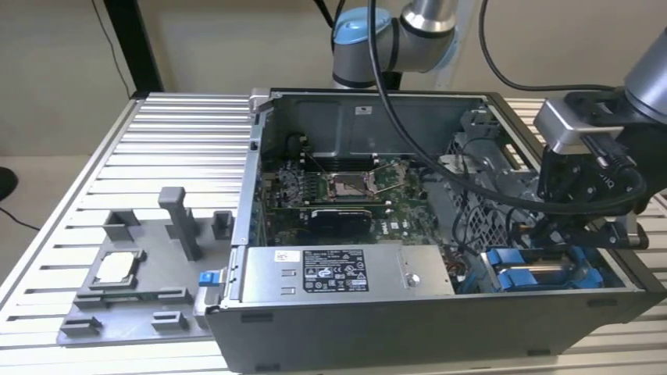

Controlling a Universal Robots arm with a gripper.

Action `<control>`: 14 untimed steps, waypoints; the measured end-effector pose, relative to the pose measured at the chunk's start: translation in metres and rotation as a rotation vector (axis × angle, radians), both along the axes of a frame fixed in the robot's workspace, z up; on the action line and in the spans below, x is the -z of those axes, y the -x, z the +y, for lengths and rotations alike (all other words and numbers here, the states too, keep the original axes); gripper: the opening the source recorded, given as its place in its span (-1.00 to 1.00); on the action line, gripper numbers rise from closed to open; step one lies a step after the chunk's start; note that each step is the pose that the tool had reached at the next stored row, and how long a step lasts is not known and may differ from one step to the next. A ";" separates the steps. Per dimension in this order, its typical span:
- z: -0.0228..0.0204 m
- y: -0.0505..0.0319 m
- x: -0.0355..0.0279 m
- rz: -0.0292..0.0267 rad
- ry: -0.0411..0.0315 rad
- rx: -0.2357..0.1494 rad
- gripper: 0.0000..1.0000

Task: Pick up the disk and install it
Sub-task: 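Insert the second disk wire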

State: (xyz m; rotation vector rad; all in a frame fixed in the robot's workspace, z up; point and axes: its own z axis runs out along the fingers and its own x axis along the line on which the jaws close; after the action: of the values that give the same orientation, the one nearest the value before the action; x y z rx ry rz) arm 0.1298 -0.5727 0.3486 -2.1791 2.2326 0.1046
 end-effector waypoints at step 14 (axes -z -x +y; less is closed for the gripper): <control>-0.0007 0.0047 0.0033 -0.0106 0.0004 0.000 -1.00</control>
State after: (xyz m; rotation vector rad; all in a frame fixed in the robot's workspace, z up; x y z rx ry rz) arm 0.1250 -0.5734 0.3453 -2.1747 2.2272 0.0923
